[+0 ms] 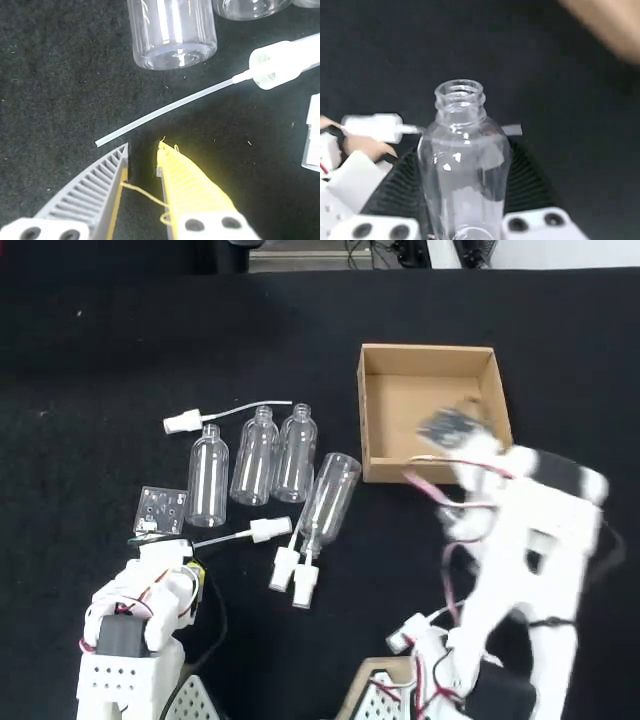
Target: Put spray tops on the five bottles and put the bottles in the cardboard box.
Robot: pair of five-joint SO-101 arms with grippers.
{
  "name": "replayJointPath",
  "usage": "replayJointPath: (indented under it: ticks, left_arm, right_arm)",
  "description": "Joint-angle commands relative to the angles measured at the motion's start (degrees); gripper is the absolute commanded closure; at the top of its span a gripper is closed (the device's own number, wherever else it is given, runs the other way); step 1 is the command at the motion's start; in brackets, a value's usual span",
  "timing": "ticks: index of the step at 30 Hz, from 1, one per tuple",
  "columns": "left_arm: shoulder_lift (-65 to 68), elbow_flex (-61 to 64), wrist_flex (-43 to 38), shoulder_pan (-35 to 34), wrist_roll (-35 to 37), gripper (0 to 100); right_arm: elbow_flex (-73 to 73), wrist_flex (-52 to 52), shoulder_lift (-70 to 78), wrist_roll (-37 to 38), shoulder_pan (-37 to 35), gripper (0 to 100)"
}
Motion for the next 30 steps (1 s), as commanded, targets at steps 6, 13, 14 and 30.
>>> replayJointPath:
  ticks: [6,13,14,30]
  left_arm:
    - [-0.7,0.5,1.1,-0.7,-0.4,91]
    - [-0.7,0.5,1.1,-0.7,-0.4,91]
    - [-0.7,0.5,1.1,-0.7,-0.4,91]
    - [-0.7,0.5,1.1,-0.7,-0.4,91]
  right_arm:
    - [12.1,-10.8,-2.2,12.7,24.1,98.8]
    - [24.7,-18.3,-2.3,12.1,20.1,98.8]
    - [26.9,-19.2,-2.3,10.5,17.3,98.8]
    - [26.6,-27.3,-2.9,-31.6,-33.5,98.8]
